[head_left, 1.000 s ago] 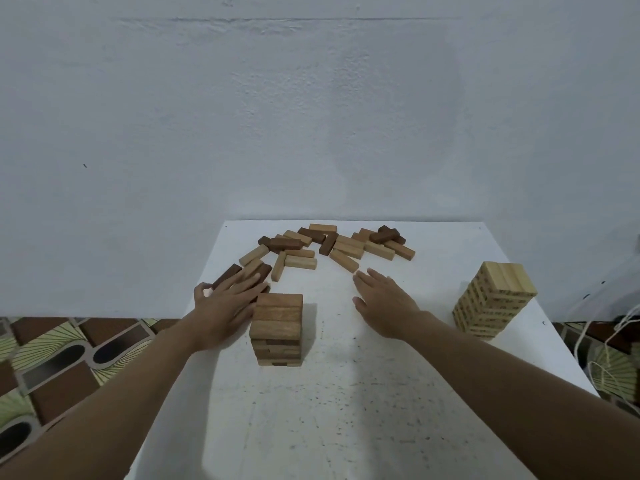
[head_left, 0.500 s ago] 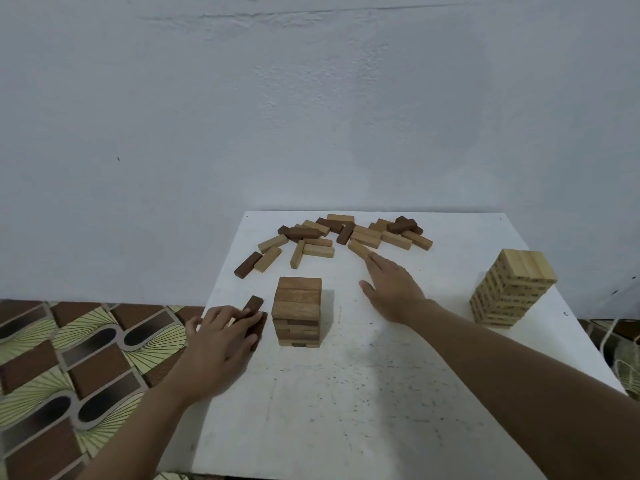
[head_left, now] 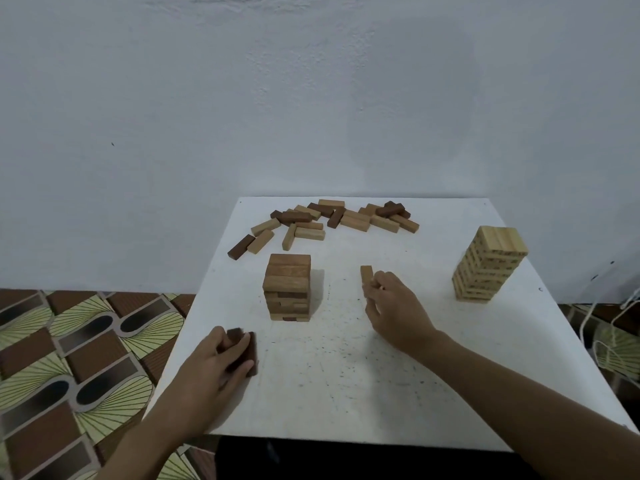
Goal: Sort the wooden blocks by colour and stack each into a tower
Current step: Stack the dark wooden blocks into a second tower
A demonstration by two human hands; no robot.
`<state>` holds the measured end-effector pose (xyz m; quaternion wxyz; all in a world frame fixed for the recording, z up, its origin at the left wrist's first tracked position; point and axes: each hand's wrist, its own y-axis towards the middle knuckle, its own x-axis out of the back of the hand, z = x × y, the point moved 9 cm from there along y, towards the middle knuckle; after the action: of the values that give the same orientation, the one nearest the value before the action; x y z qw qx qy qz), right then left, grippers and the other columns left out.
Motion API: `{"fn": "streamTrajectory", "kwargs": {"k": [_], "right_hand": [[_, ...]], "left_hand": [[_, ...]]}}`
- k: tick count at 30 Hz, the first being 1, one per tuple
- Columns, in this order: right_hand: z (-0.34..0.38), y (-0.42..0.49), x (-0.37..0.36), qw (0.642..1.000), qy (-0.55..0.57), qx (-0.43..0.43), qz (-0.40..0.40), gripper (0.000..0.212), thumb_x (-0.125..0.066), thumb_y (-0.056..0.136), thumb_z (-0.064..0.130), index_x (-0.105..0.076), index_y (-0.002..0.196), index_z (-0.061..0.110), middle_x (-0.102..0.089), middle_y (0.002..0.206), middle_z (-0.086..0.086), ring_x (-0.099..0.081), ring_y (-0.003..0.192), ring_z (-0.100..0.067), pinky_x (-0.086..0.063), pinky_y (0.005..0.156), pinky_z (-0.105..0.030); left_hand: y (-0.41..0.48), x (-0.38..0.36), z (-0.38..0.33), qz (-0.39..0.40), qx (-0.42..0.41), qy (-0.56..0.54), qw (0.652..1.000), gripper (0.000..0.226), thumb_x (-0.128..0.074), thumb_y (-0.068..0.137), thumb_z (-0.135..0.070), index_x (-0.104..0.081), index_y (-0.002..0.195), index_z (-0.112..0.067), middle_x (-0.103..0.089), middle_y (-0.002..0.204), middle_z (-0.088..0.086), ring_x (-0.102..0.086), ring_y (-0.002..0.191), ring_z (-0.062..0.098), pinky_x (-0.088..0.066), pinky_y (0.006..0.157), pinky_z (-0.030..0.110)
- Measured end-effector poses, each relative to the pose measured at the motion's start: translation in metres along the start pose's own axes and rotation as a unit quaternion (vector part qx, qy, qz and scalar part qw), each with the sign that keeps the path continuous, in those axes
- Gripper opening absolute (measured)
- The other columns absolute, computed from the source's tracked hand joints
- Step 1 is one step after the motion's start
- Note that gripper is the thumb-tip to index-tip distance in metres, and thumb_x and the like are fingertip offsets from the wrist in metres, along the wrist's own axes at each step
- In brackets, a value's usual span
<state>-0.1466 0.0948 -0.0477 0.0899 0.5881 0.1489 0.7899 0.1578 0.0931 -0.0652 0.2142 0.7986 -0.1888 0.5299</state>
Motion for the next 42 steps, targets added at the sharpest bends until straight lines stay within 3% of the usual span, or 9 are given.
{"fn": "streamTrajectory", "kwargs": {"k": [9,14,17,21,25,30,36,39,42], "right_hand": [[0.007,-0.049,0.012,0.995,0.085,0.038,0.021,0.018,-0.073,0.081,0.001,-0.076,0.097,0.009,-0.043,0.085,0.013,-0.042,0.079,-0.005,-0.036,0.068,-0.014],[0.015,-0.074,0.017,0.991,0.106,0.068,0.037,0.012,-0.064,0.084,0.004,-0.063,0.089,0.014,-0.055,0.101,0.003,-0.047,0.087,-0.012,-0.050,0.068,-0.029],[0.014,-0.083,0.022,0.989,0.124,0.070,0.031,0.014,-0.060,0.086,0.006,-0.062,0.098,0.014,-0.057,0.117,0.001,-0.052,0.104,-0.015,-0.053,0.083,-0.034],[0.023,-0.091,0.016,0.984,0.128,0.102,0.064,0.050,-0.058,0.090,0.007,-0.050,0.138,0.018,-0.051,0.143,-0.005,-0.044,0.135,-0.020,-0.040,0.111,-0.033],[0.018,-0.092,0.010,0.986,0.126,0.086,0.072,0.040,-0.056,0.095,0.015,-0.055,0.134,0.022,-0.056,0.128,0.001,-0.052,0.118,-0.016,-0.045,0.097,-0.028],[0.013,-0.090,0.009,0.993,0.078,0.057,0.061,0.042,-0.059,0.092,0.048,-0.055,0.128,0.027,-0.053,0.110,0.009,-0.050,0.110,-0.010,-0.040,0.093,-0.028],[-0.001,-0.079,0.001,0.992,0.056,0.036,0.107,0.085,-0.048,0.079,0.082,-0.053,0.139,0.021,-0.053,0.119,0.008,-0.048,0.113,-0.011,-0.033,0.098,-0.034],[-0.004,-0.069,0.001,0.985,0.066,0.030,0.158,0.090,-0.047,0.076,0.085,-0.051,0.142,0.023,-0.049,0.117,0.011,-0.044,0.111,-0.008,-0.031,0.099,-0.034],[-0.006,-0.058,0.003,0.978,0.081,0.031,0.192,0.074,-0.059,0.077,0.076,-0.056,0.132,0.026,-0.051,0.108,0.011,-0.044,0.101,-0.007,-0.032,0.092,-0.033]], "left_hand": [[-0.015,-0.020,-0.074,0.019,-0.068,-0.048,0.996,0.064,-0.032,0.100,-0.065,-0.064,0.134,-0.021,-0.030,0.099,-0.018,-0.046,0.079,-0.007,-0.034,0.080,-0.003],[0.003,-0.037,-0.116,0.029,-0.096,-0.080,0.992,0.063,-0.037,0.100,-0.061,-0.063,0.136,-0.017,-0.031,0.100,-0.016,-0.047,0.081,0.000,-0.042,0.080,0.007],[0.016,-0.044,-0.128,0.020,-0.107,-0.086,0.990,0.062,-0.039,0.100,-0.058,-0.063,0.137,-0.014,-0.031,0.102,-0.015,-0.044,0.082,0.000,-0.037,0.081,0.004],[0.027,-0.053,-0.137,0.028,-0.108,-0.111,0.988,0.051,-0.052,0.102,-0.046,-0.060,0.141,-0.015,-0.037,0.112,-0.011,-0.046,0.091,0.000,-0.040,0.086,0.008],[0.036,-0.058,-0.141,0.020,-0.103,-0.126,0.986,0.046,-0.059,0.102,-0.037,-0.060,0.142,-0.016,-0.040,0.123,-0.009,-0.044,0.101,-0.002,-0.038,0.092,0.006],[0.056,-0.062,-0.147,-0.003,-0.091,-0.181,0.979,0.043,-0.063,0.100,-0.033,-0.062,0.138,-0.014,-0.042,0.119,-0.008,-0.048,0.104,0.000,-0.038,0.091,0.005],[0.062,-0.070,-0.140,-0.007,-0.086,-0.223,0.971,0.044,-0.061,0.099,-0.043,-0.064,0.136,-0.020,-0.043,0.135,-0.008,-0.053,0.112,0.005,-0.042,0.093,0.008],[0.064,-0.068,-0.134,-0.013,-0.064,-0.250,0.966,0.042,-0.070,0.095,-0.040,-0.066,0.134,-0.025,-0.043,0.145,-0.013,-0.054,0.118,0.003,-0.042,0.091,0.006],[0.065,-0.068,-0.133,0.002,-0.070,-0.263,0.962,0.057,-0.081,0.083,-0.044,-0.064,0.135,-0.027,-0.051,0.140,-0.015,-0.054,0.121,0.002,-0.043,0.090,0.008]]}}
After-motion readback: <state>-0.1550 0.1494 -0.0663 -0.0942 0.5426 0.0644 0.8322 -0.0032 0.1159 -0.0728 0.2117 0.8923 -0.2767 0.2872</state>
